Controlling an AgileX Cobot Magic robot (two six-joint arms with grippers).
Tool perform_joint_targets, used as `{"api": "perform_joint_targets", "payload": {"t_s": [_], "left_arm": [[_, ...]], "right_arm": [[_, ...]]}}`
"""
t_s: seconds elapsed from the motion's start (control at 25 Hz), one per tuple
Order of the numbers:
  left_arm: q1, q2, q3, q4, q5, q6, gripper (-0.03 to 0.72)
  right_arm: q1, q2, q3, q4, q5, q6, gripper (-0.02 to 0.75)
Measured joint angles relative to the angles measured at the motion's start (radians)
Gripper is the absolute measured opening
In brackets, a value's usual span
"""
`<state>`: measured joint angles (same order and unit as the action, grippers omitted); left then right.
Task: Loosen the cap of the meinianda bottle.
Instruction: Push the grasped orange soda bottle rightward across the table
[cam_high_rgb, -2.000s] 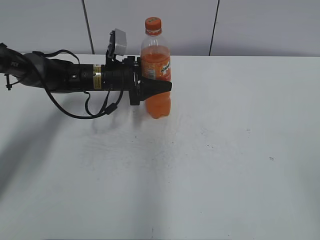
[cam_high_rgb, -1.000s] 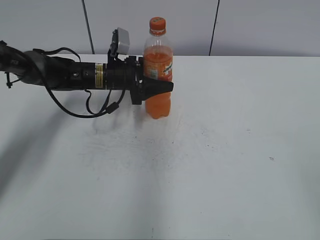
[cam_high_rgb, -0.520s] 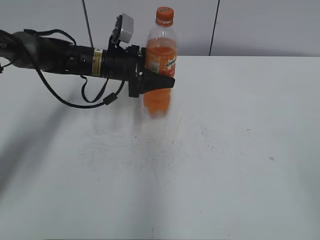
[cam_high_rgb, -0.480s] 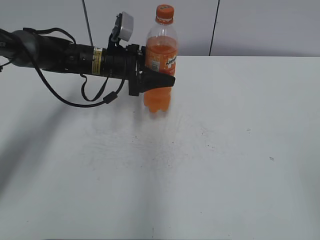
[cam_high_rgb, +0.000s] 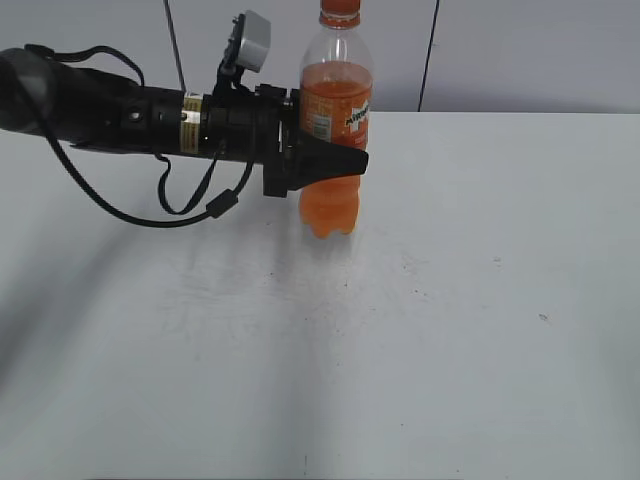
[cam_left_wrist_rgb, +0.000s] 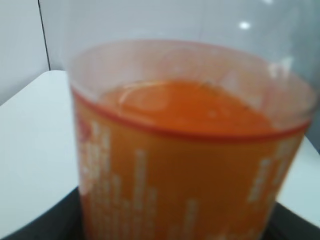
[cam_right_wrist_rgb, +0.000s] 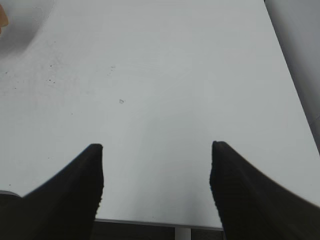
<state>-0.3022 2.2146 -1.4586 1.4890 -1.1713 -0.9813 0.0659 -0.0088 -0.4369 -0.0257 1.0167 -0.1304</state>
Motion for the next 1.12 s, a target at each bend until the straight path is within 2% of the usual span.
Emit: {"api": "perform_joint_targets", "payload": {"t_s": [0.2,0.4,0.68,1.12], "left_arm": [[-0.001,-0.080,0.184,-0.091,0.001,0.126,0.420],[-0.022,-0.088,0.280,-0.109,0.009,0.223,0.420],[-0.037,-0.047,0.289,-0.199,0.007,0.313,0.420],[-0.036,0.032,0.290,-0.216,0.006,0.335,0.420]], "right_arm": [[0.000,0.000,0.000,0.000,0.000,0.000,0.503],[0.000,0.000,0.000,0.000,0.000,0.000,0.503],[0.000,0.000,0.000,0.000,0.001,0.044,0.503],[0.000,0.099,-0.023,0.026,0.011,0.101,0.503]]}}
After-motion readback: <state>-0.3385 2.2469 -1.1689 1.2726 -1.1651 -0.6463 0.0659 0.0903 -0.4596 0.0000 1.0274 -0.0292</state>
